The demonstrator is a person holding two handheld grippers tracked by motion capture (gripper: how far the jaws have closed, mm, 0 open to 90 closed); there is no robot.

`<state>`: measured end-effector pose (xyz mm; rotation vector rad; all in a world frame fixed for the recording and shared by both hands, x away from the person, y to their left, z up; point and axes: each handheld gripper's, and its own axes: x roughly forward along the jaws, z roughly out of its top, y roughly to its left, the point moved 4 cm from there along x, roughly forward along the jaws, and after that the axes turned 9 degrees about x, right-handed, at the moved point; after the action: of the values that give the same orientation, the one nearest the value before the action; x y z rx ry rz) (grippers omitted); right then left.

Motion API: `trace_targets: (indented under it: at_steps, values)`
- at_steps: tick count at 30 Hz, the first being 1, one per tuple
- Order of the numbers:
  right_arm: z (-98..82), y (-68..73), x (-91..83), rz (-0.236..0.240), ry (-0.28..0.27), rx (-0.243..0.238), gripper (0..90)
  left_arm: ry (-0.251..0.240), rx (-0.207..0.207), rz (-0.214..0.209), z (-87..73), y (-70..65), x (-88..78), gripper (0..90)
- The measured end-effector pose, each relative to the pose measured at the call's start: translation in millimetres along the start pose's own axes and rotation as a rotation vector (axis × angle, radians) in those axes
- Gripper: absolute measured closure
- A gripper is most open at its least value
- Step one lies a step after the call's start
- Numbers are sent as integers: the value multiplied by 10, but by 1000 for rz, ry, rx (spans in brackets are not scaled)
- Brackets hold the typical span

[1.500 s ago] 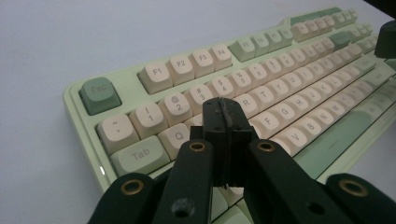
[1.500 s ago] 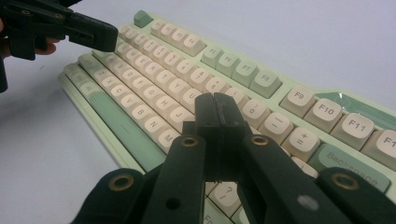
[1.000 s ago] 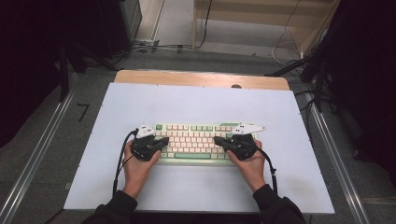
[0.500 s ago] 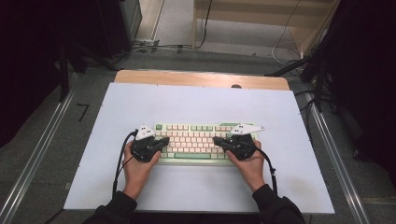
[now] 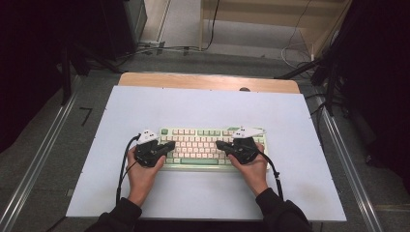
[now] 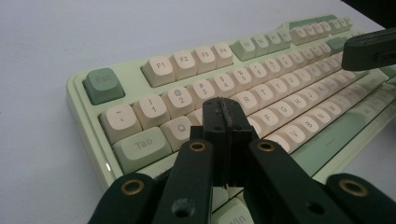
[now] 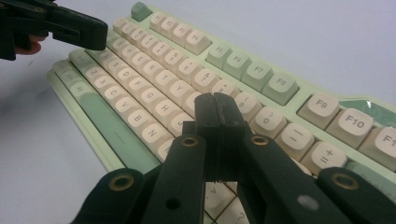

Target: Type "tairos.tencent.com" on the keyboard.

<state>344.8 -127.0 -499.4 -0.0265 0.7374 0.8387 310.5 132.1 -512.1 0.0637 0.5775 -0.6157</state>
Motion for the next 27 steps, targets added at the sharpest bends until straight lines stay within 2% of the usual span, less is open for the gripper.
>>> trace_targets:
  at_steps: [12,27]
  values:
    - [26,12,132,-12,8,5,874,-4,-2,-1,3,0,-1,900]
    - [57,46,271,-49,32,-19,874,-4,-3,1,2,6,5,900]
